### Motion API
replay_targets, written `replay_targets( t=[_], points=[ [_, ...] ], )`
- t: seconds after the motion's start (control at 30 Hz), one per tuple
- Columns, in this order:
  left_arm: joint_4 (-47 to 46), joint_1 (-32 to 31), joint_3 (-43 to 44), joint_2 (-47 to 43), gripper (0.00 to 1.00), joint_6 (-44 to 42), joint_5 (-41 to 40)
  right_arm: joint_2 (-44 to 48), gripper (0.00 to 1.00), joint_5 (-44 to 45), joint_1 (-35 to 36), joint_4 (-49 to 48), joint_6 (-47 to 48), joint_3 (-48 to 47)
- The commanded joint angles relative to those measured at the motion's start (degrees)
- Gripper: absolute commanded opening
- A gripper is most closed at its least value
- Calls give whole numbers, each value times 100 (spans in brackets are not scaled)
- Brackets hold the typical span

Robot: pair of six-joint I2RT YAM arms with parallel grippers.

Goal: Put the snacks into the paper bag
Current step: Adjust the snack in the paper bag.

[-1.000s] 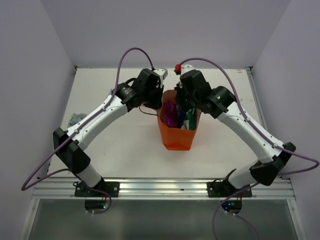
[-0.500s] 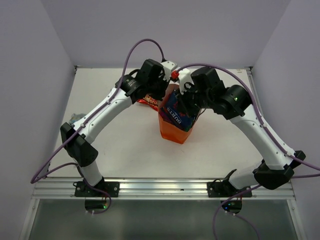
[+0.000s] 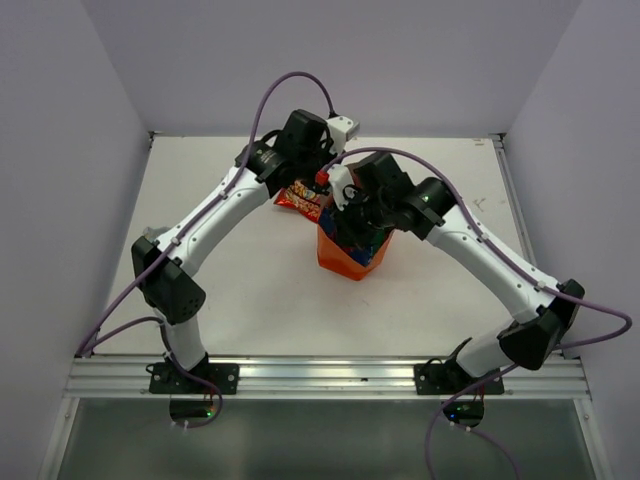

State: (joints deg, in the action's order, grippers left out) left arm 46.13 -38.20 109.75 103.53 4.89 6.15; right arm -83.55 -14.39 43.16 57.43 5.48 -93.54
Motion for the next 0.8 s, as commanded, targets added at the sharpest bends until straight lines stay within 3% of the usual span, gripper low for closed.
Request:
replay_targets(
  t=[0.0, 0.47, 0.67, 0.77],
  points=[
    [-280, 31, 503, 18, 0, 39, 360, -214, 0, -39, 8, -443, 261, 300],
    [203, 119, 889, 150, 0, 13, 456, -126, 0, 1044, -554, -628, 138, 987],
    [353, 154, 1101, 282, 0, -5, 466, -207, 0, 219, -554, -311, -73, 425],
    [309, 181, 1083, 256, 0, 30, 492, 75, 0, -492, -554, -662, -257, 310]
  ],
)
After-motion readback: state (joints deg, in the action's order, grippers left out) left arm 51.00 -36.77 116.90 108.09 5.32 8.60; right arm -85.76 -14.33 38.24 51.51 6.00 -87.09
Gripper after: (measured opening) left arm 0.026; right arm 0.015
